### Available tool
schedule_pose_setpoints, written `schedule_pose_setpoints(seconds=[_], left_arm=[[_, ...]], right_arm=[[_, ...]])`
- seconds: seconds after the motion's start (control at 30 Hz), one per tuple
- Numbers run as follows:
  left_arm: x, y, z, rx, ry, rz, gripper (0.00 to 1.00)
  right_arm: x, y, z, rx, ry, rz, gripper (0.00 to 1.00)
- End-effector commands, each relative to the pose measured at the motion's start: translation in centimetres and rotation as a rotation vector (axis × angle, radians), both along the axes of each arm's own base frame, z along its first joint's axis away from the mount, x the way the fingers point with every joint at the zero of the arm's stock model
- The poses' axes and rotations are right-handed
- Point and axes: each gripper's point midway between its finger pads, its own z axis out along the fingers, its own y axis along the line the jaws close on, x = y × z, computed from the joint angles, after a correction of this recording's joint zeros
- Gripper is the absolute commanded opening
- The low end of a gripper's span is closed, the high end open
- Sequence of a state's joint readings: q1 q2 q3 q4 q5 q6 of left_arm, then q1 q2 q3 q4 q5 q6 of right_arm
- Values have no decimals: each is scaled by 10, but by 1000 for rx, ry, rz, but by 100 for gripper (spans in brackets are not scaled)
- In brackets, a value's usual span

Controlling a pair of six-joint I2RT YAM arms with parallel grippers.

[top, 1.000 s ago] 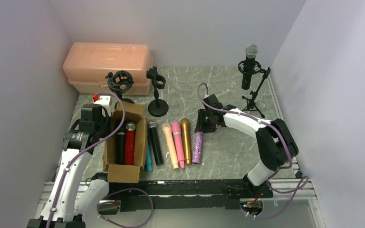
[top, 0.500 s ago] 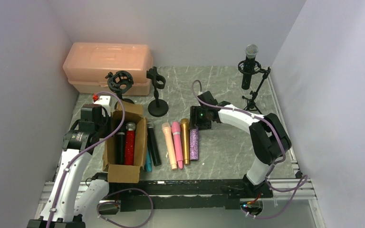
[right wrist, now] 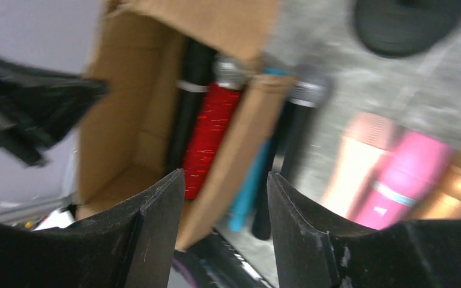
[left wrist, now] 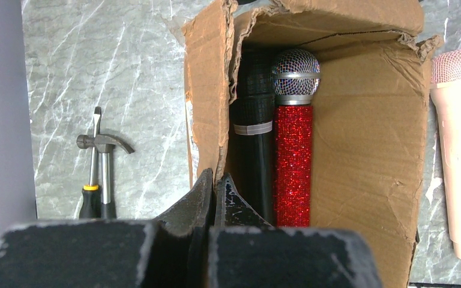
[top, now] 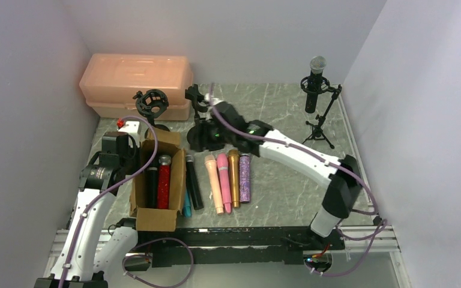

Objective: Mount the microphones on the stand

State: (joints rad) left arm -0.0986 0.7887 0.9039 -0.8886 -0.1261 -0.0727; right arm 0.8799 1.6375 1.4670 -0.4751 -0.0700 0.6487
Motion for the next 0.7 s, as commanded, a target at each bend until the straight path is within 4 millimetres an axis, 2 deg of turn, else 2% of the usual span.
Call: schedule_pose_setpoints(seconds=[0.0,0.13,0.27,0.4,0.5,0.67], left_arm=[[10,-4,31,-37,-106,14,0],[9,-3,32,-40,-108,20,0],[8,-4,34,-47,-116,17,0],[8,-7,38,-59,-126,10,0],[8,-8,40,-62,-137,3,0],[8,-9,40,-65,-138,-6,0]], right_arm=[[-34,71,-1,33,48,88,55],[-53,121,-19,16,80,151,55],[-61,155,-39,12,107,186,55],[-57,176,-51,55,99,198,55],[-52,185,-69,41,85,198,56],[-52,197,-85,56,110,198,56]])
